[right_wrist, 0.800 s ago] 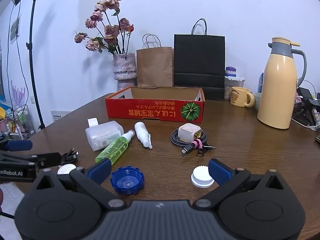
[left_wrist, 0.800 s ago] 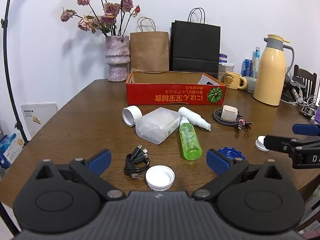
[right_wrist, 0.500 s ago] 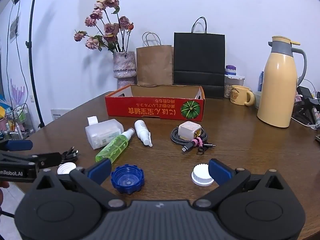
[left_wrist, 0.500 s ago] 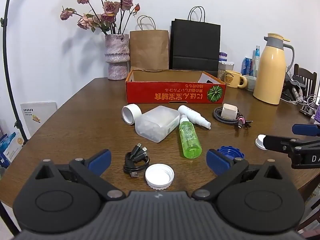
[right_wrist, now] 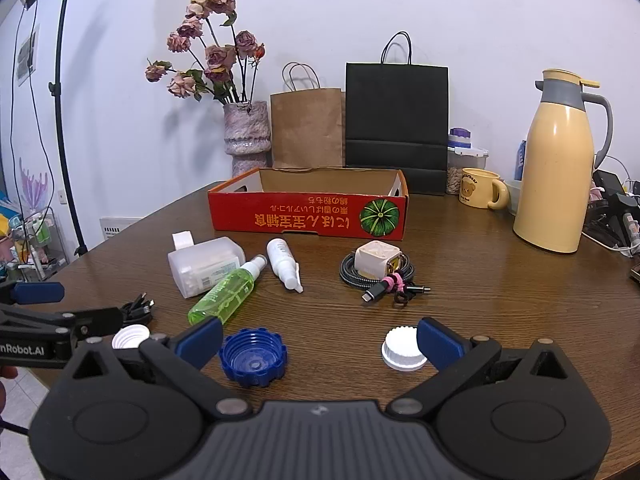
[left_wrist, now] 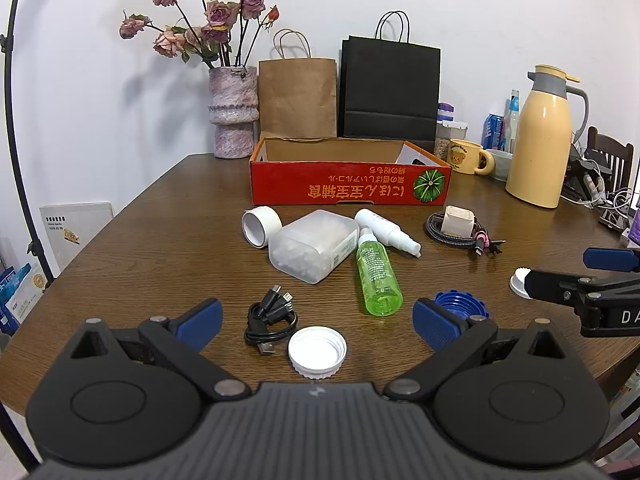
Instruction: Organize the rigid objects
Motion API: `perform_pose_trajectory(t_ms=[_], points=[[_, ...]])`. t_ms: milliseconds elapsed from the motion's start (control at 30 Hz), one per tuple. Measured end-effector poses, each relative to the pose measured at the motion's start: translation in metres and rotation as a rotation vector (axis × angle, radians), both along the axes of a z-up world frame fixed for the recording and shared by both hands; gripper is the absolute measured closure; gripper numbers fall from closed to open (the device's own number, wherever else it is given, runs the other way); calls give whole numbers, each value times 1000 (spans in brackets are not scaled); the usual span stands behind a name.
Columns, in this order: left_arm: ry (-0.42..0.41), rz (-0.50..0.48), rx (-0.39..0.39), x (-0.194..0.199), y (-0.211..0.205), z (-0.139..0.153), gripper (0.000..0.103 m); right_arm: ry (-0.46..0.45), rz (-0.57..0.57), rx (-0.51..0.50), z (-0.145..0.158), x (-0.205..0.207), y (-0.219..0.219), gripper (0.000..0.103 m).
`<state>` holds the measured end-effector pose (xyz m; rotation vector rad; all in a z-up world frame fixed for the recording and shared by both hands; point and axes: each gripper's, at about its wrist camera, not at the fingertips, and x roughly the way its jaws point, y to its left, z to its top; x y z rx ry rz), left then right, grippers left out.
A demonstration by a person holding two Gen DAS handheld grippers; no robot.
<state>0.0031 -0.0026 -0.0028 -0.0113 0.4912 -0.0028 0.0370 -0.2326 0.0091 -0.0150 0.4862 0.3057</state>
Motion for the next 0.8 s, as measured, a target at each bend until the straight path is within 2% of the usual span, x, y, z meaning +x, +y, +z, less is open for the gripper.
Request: perform_pose_trajectory(t_ms=[800], points=[[0, 0, -3, -1, -2, -1, 0, -2, -1, -1, 0, -1, 1, 0]])
